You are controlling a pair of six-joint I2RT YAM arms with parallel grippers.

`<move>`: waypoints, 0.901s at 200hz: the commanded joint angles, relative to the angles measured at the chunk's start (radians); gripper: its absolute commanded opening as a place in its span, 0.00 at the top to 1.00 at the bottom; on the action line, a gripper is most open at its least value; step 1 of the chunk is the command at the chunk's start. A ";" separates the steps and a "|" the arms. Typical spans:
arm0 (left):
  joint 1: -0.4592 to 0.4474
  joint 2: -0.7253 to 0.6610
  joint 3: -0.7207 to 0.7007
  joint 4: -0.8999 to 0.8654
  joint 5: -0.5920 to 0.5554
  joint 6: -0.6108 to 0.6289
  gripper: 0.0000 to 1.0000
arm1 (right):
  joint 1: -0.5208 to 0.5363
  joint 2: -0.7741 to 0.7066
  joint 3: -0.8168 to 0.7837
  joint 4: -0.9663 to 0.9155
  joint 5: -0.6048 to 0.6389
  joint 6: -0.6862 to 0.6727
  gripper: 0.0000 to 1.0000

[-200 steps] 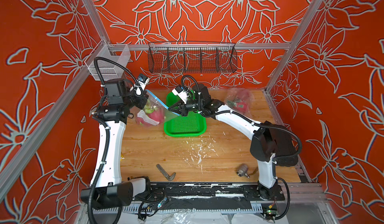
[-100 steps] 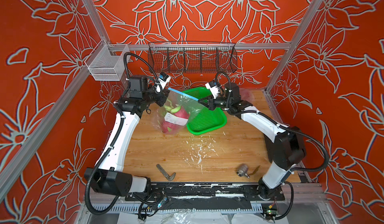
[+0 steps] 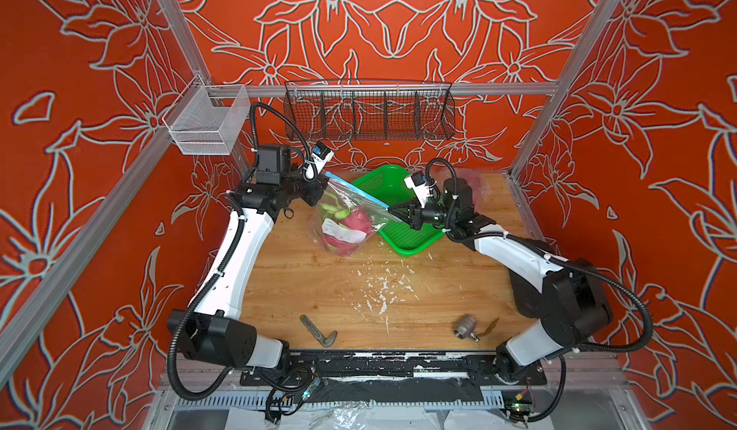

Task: Open the zip-top bag and take out the dragon fruit
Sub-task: Adjust the basket at the center of the board.

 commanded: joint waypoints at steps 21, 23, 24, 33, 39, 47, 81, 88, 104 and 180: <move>0.082 -0.067 -0.005 0.077 -0.092 0.030 1.00 | -0.021 -0.076 -0.055 -0.113 0.075 -0.066 1.00; 0.084 -0.069 -0.007 0.078 -0.092 0.029 1.00 | -0.022 -0.079 -0.057 -0.118 0.078 -0.068 1.00; 0.086 -0.070 -0.008 0.079 -0.092 0.028 1.00 | -0.023 -0.081 -0.059 -0.119 0.078 -0.068 0.99; 0.103 -0.074 -0.008 0.077 -0.080 0.024 1.00 | -0.021 -0.097 -0.075 -0.130 0.089 -0.078 0.96; 0.112 -0.078 -0.008 0.075 -0.068 0.020 1.00 | -0.021 -0.108 -0.085 -0.139 0.102 -0.085 0.92; 0.123 -0.085 -0.010 0.072 -0.052 0.014 1.00 | -0.021 -0.126 -0.099 -0.151 0.117 -0.093 0.89; 0.124 -0.120 -0.024 -0.023 0.099 0.025 1.00 | 0.016 -0.198 -0.133 -0.188 0.179 -0.130 0.76; 0.123 -0.129 -0.032 -0.046 0.138 0.029 1.00 | 0.037 -0.217 -0.133 -0.214 0.213 -0.153 0.70; 0.114 -0.159 -0.064 -0.104 0.233 0.054 1.00 | 0.106 -0.264 -0.122 -0.276 0.313 -0.208 0.55; 0.001 -0.347 -0.223 -0.325 0.393 0.166 1.00 | 0.247 -0.228 0.010 -0.338 0.305 -0.230 0.35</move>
